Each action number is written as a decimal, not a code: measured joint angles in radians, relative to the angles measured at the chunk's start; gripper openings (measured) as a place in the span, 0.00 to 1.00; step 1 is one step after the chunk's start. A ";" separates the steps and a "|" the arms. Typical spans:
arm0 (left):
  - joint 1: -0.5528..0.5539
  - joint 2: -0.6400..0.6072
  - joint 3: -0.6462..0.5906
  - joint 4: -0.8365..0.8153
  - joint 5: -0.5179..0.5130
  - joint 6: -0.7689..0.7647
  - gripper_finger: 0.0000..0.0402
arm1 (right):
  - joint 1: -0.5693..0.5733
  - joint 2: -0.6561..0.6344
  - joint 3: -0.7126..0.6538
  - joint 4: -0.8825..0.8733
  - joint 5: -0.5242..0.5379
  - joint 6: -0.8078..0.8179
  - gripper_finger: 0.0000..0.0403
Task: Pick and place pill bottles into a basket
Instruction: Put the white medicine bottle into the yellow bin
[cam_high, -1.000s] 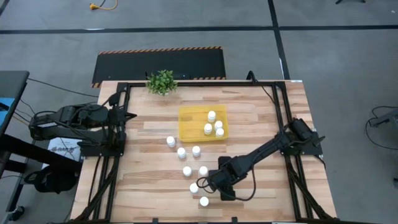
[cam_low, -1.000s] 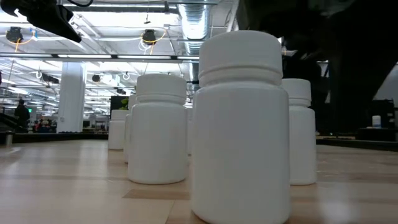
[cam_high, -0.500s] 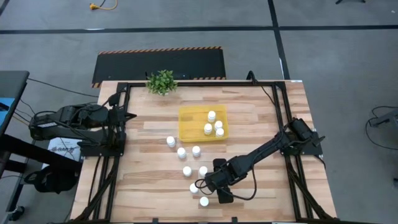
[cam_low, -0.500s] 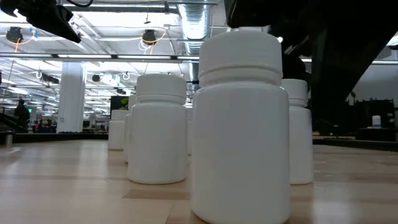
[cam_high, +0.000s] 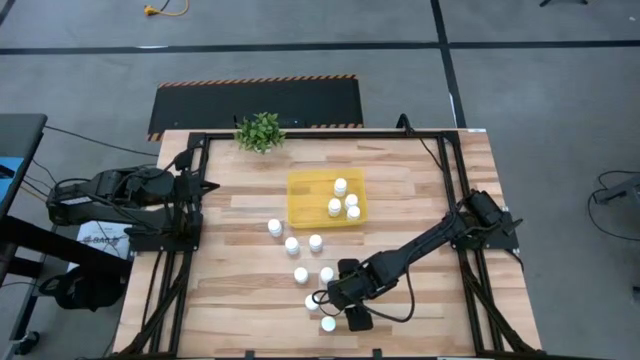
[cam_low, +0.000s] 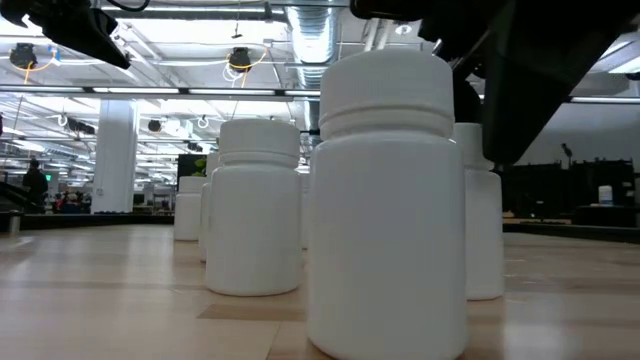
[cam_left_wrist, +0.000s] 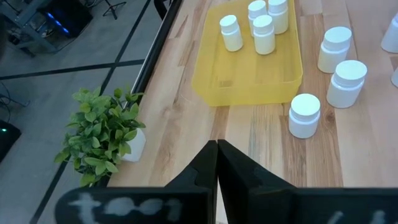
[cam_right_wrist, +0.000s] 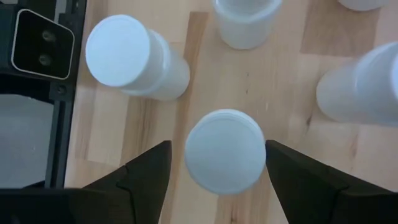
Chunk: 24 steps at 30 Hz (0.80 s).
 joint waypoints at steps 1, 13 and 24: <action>0.000 0.000 0.000 0.000 0.000 0.000 0.00 | 0.000 0.000 0.000 0.000 0.000 0.000 0.62; 0.000 0.000 0.000 0.000 0.000 0.000 0.00 | 0.000 -0.001 0.000 0.020 0.002 0.000 0.62; 0.000 0.000 0.000 0.000 0.000 0.000 0.00 | -0.001 -0.001 0.000 0.035 0.011 0.001 0.59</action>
